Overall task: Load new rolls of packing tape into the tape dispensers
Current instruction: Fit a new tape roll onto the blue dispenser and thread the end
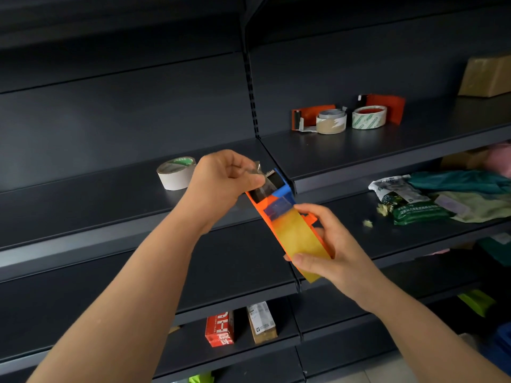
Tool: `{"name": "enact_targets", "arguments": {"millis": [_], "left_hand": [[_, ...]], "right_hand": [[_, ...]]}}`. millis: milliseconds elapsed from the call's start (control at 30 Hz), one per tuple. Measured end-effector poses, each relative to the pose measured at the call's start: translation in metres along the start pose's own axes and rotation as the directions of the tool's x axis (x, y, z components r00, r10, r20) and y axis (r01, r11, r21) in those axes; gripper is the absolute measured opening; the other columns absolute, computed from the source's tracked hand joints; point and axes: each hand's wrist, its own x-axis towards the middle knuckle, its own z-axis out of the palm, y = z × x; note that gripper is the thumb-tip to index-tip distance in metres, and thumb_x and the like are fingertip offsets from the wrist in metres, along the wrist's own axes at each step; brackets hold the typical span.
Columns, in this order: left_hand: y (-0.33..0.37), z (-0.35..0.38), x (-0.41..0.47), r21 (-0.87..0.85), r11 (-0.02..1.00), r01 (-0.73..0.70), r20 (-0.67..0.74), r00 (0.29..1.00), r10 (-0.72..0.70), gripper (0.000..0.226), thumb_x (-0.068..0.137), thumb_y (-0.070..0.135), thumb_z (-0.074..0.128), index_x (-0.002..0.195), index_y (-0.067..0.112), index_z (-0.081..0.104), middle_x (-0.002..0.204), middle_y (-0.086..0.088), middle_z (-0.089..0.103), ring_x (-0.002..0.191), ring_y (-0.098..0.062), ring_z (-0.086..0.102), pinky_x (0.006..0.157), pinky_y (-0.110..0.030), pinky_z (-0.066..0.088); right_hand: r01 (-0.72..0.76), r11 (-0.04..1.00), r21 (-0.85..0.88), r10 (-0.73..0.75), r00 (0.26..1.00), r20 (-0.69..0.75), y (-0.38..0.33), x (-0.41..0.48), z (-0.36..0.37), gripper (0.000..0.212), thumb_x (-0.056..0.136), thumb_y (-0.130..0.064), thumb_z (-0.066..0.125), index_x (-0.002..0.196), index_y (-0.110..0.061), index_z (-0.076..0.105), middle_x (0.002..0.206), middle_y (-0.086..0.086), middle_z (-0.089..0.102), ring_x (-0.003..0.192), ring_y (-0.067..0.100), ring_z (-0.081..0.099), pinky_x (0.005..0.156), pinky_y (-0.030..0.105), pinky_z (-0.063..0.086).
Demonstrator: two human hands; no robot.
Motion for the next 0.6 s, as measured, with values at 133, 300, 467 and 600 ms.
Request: {"name": "enact_targets", "arguments": {"millis": [133, 300, 467, 600], "left_hand": [[-0.002, 0.0, 0.002, -0.137, 0.984, 0.112, 0.04, 0.993, -0.108, 0.029, 0.079, 0.0, 0.073, 0.103, 0.013, 0.065, 0.078, -0.004, 0.063, 0.07, -0.011, 0.064, 0.067, -0.02, 0.05], [0.002, 0.0, 0.001, -0.108, 0.983, 0.147, 0.071, 0.988, -0.14, 0.017, 0.084, 0.005, 0.069, 0.098, 0.014, 0.07, 0.078, 0.003, 0.066, 0.06, 0.002, 0.062, 0.047, -0.002, 0.04], [0.0, 0.005, 0.002, -0.139, 0.967, 0.214, 0.078, 0.976, -0.205, 0.013, 0.084, 0.014, 0.069, 0.075, 0.023, 0.071, 0.078, 0.011, 0.07, 0.077, -0.004, 0.063, 0.077, -0.021, 0.046], [-0.005, 0.004, 0.009, -0.196, 0.964, 0.182, 0.0, 0.983, -0.185, 0.013, 0.085, 0.012, 0.07, 0.077, 0.023, 0.073, 0.078, 0.011, 0.071, 0.082, -0.005, 0.065, 0.082, -0.024, 0.046]], "right_hand": [[-0.022, 1.0, 0.006, 0.021, 0.999, 0.041, 0.002, -0.001, 0.001, 0.067, 0.073, -0.011, 0.073, 0.13, -0.031, 0.043, 0.106, 0.006, 0.069, 0.093, 0.026, 0.072, 0.081, 0.039, 0.059], [-0.016, 1.0, -0.022, 0.016, 0.999, 0.03, 0.003, 0.002, -0.004, 0.068, 0.073, -0.013, 0.074, 0.131, -0.03, 0.044, 0.106, 0.01, 0.068, 0.092, 0.031, 0.07, 0.084, 0.05, 0.057], [-0.002, 1.0, -0.021, 0.003, 1.0, 0.027, 0.006, 0.001, -0.005, 0.067, 0.072, -0.014, 0.075, 0.129, -0.034, 0.046, 0.103, 0.011, 0.068, 0.09, 0.037, 0.068, 0.079, 0.055, 0.057], [0.004, 1.0, -0.024, -0.002, 0.998, 0.059, 0.004, 0.0, -0.011, 0.069, 0.07, -0.007, 0.072, 0.128, -0.034, 0.045, 0.1, 0.012, 0.067, 0.089, 0.037, 0.068, 0.076, 0.053, 0.058]]}}
